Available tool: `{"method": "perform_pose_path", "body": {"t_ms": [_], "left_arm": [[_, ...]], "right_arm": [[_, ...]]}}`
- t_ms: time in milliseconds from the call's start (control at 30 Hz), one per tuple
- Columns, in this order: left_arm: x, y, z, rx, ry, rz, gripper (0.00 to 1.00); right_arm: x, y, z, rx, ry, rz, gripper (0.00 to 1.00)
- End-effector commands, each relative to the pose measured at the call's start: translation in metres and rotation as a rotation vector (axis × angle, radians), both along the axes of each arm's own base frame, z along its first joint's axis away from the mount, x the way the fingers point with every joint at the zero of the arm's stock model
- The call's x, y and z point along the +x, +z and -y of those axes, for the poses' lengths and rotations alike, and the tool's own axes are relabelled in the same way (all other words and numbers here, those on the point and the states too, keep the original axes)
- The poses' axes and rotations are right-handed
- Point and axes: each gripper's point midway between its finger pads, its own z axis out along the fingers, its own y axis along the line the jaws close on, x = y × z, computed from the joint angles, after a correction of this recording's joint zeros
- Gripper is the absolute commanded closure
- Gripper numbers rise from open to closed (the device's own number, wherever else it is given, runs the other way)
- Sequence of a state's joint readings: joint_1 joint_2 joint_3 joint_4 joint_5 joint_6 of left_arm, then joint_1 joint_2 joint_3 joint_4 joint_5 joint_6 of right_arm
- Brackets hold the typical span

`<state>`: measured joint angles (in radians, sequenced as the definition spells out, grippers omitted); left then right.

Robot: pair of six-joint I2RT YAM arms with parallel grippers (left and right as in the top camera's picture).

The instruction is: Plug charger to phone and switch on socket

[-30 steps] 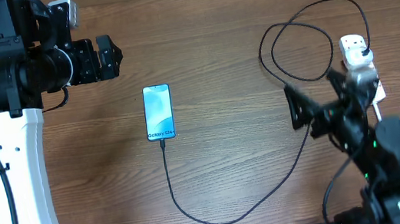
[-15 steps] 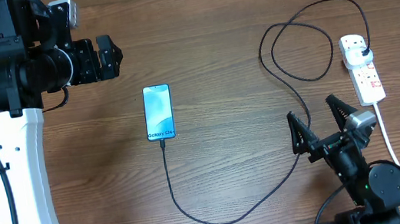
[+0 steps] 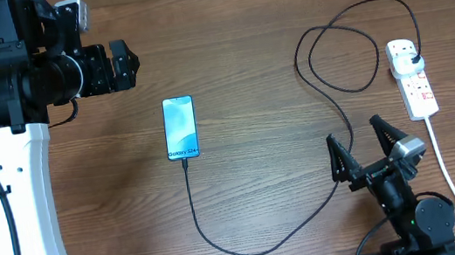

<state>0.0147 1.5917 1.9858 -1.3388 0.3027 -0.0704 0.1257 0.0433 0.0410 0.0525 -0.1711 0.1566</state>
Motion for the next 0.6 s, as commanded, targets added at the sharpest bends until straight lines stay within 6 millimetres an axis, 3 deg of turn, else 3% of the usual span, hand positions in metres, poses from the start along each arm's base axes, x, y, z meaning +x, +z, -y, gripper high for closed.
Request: {"method": "perform_pose_path", "body": {"t_ms": [0,167,267,567], "left_arm": [[0.002,0.002,0.001,0.005,-0.011,0.012,0.00],[0.002,0.002,0.001,0.005,-0.011,0.012,0.01],[0.002,0.002,0.001,0.005,-0.011,0.012,0.01],[0.002,0.002,0.001,0.005,-0.011,0.012,0.00]], "right_arm": [[0.000,-0.010,0.003,-0.001,-0.017,-0.003,0.00],[0.001,-0.018,0.003,-0.006,-0.017,-0.037,0.00],[0.001,-0.037,0.003,-0.015,-0.016,-0.115,0.00],[0.001,-0.037,0.003,-0.015,-0.016,-0.113,0.00]]}}
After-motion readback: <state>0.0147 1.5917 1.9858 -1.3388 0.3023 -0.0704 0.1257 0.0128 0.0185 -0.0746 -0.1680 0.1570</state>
